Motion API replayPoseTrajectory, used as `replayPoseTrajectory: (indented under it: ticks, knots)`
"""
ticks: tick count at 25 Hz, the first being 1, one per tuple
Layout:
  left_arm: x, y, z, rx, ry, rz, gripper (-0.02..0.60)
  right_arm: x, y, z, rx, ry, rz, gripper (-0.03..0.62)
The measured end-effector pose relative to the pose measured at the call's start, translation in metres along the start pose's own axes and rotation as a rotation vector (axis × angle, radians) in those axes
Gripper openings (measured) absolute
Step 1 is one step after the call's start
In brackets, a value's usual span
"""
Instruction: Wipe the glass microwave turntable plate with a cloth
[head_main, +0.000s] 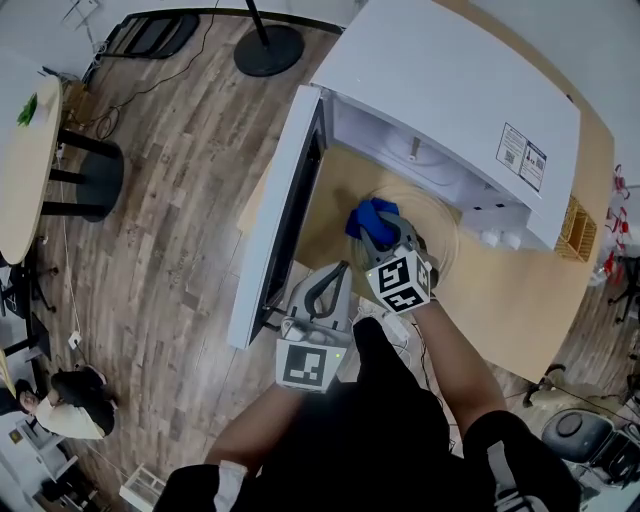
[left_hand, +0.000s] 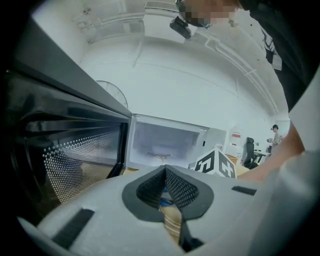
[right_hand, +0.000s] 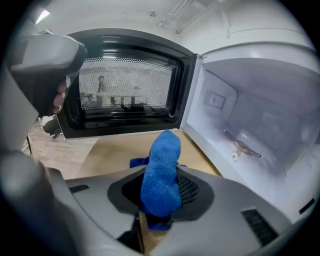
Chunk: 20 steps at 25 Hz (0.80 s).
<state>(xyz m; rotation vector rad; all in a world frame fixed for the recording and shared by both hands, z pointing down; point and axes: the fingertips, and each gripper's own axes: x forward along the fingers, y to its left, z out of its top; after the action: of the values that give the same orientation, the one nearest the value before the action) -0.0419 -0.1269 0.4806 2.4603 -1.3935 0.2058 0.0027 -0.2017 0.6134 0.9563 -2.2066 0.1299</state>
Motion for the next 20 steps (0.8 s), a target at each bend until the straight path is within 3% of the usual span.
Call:
replayPoseTrajectory:
  ticks: [8, 13, 20]
  knots:
    - [0.003, -0.003, -0.008, 0.035, 0.034, -0.012, 0.006, -0.012, -0.057, -0.027, 0.015, 0.047, -0.11, 0.101]
    - [0.003, -0.005, -0.01, 0.039, 0.041, -0.014, 0.006, -0.024, -0.087, -0.046, 0.105, 0.058, -0.156, 0.101]
    - [0.005, -0.01, -0.008, 0.037, 0.033, -0.017, 0.006, -0.032, -0.1, -0.055, 0.106, 0.065, -0.183, 0.101]
